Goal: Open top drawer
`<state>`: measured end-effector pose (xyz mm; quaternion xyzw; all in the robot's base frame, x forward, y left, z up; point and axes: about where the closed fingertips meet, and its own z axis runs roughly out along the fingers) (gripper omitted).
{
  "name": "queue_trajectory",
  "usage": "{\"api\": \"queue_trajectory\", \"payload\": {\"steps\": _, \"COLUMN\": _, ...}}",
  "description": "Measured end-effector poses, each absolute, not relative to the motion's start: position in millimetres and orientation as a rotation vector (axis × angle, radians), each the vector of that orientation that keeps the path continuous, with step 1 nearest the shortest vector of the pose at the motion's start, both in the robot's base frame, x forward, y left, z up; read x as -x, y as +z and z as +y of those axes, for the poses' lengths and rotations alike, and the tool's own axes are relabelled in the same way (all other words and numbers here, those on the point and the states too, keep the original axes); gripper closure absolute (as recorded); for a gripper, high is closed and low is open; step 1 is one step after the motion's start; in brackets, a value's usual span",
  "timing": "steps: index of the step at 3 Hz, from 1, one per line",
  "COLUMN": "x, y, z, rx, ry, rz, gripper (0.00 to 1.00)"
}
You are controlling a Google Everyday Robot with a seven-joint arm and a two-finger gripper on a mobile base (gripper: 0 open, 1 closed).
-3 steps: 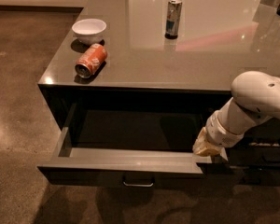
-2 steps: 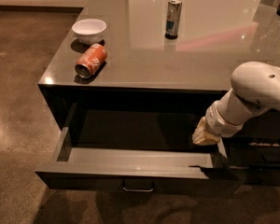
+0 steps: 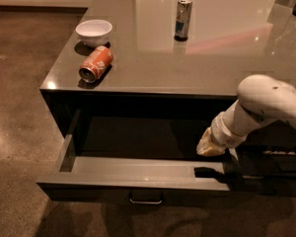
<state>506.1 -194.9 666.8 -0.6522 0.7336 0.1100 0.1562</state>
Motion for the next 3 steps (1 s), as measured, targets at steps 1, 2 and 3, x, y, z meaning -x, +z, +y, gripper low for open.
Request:
{"api": "queue_trajectory", "payload": {"steps": 1, "x": -494, "y": 643, "z": -189, "rx": 1.825, "ry": 0.386, "rz": 2.131, "gripper": 1.0}}
{"api": "queue_trajectory", "payload": {"steps": 2, "x": -473, "y": 623, "z": -185, "rx": 1.792, "ry": 0.473, "rz": 2.176, "gripper": 1.0}}
{"api": "queue_trajectory", "payload": {"steps": 3, "x": -449, "y": 619, "z": -183, "rx": 1.77, "ry": 0.545, "rz": 2.22, "gripper": 1.0}}
